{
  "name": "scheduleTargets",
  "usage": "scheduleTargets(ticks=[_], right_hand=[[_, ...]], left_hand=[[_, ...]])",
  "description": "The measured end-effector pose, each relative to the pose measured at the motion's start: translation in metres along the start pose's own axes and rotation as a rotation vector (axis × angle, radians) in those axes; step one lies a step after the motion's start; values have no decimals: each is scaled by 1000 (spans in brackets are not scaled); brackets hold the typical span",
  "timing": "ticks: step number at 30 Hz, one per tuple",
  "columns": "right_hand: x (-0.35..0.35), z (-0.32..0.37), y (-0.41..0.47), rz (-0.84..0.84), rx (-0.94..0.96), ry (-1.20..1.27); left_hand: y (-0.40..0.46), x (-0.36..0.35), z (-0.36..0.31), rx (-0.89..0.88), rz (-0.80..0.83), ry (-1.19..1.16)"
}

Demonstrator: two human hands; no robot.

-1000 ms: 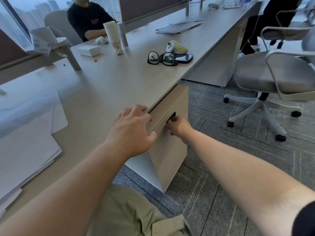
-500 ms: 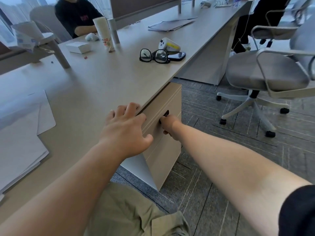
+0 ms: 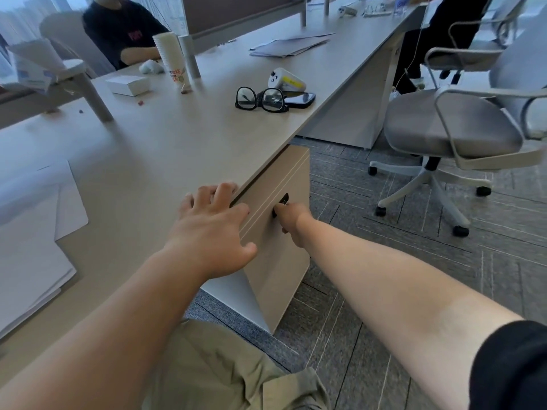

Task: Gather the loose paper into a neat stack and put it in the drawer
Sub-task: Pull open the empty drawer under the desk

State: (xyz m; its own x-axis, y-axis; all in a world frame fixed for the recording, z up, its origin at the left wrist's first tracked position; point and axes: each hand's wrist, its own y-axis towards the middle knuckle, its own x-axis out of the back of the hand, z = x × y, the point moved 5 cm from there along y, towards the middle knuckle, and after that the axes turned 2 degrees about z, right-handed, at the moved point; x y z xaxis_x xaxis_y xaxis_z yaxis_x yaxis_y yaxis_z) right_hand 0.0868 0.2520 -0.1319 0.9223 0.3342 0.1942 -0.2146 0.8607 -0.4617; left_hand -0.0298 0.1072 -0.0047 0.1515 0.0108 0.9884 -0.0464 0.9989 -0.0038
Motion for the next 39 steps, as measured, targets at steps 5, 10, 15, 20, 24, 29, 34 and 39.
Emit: scheduleTargets(ticks=[5, 10, 15, 20, 24, 29, 34, 39], right_hand=[[7, -4, -5, 5, -8, 36], [37, -26, -19, -25, -15, 39], [83, -47, -39, -72, 59, -77], [128, -73, -65, -86, 50, -34], [162, -92, -87, -103, 49, -7], [198, -116, -106, -161, 41, 30], [223, -134, -119, -195, 48, 86], [242, -161, -123, -271, 39, 208]], left_hand=[[0, 3, 0, 0, 6, -12], [-2, 4, 0, 5, 16, -12], [-1, 5, -1, 2, 30, -7], [1, 3, 0, 27, 10, -1], [5, -5, 8, 32, -45, -36], [18, -23, 19, 9, -119, -112], [25, -29, 24, -2, -146, -129], [25, -28, 23, -6, -143, -125]])
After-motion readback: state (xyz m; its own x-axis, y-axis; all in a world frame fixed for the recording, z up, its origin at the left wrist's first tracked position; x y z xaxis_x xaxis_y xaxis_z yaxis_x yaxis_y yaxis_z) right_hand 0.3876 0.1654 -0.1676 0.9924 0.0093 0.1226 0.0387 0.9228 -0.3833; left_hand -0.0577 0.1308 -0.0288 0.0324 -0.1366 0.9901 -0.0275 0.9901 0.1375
